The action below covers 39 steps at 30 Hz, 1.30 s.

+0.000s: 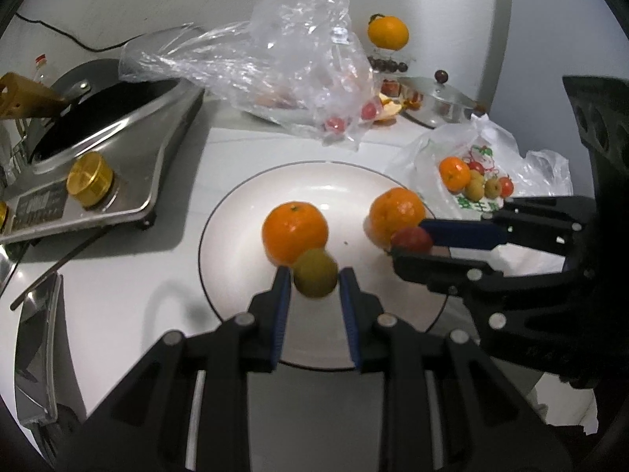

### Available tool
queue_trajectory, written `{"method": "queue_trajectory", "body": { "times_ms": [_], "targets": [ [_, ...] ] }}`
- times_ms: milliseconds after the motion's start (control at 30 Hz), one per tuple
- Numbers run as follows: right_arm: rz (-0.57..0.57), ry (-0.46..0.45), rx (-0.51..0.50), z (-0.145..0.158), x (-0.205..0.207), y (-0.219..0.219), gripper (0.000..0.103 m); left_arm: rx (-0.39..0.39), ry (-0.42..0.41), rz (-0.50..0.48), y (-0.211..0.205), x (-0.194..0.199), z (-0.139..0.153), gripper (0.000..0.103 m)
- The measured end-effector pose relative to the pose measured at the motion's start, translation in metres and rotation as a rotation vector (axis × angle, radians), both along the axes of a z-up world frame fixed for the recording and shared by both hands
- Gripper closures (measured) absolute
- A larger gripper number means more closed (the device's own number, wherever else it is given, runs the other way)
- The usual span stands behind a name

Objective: Organize fruits
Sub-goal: 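Carry the yellow fruit and tomato onto the plate and open both tools, then move both open tools back over the bag of fruit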

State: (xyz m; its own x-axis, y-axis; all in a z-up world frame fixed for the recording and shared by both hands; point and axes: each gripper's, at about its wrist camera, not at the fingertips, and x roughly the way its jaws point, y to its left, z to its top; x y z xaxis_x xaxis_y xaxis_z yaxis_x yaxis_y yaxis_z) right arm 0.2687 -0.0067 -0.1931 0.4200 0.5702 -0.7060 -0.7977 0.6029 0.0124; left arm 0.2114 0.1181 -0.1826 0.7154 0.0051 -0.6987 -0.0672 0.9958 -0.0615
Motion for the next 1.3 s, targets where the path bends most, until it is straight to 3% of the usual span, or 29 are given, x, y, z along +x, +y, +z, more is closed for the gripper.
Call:
{"method": "queue_trajectory", "body": {
  "times_ms": [300,433,700,767,1067,1300],
  "targets": [
    [-0.007,-0.006,0.001,0.004,-0.002,0.001,0.071,0.009,-0.012,0.020,0.000,-0.004,0.006,0.070],
    [-0.017,-0.017,0.007,0.008,-0.003,-0.005,0.070,0.009,-0.030,0.025,-0.002,-0.006,0.012,0.049],
    [-0.122,-0.060,0.009,0.022,0.010,-0.051,0.070,0.014,-0.058,-0.009,-0.026,0.001,0.024,0.047],
    [-0.159,-0.072,0.008,0.026,0.015,-0.068,0.070,0.012,-0.067,-0.027,-0.037,0.006,0.027,0.039],
    [-0.284,-0.087,-0.009,0.020,0.046,-0.138,0.070,0.015,-0.070,-0.126,-0.102,0.046,0.033,0.037],
    [-0.300,-0.063,-0.034,0.002,0.077,-0.169,0.070,0.034,-0.045,-0.165,-0.142,0.081,0.028,0.037]
  ]
}}
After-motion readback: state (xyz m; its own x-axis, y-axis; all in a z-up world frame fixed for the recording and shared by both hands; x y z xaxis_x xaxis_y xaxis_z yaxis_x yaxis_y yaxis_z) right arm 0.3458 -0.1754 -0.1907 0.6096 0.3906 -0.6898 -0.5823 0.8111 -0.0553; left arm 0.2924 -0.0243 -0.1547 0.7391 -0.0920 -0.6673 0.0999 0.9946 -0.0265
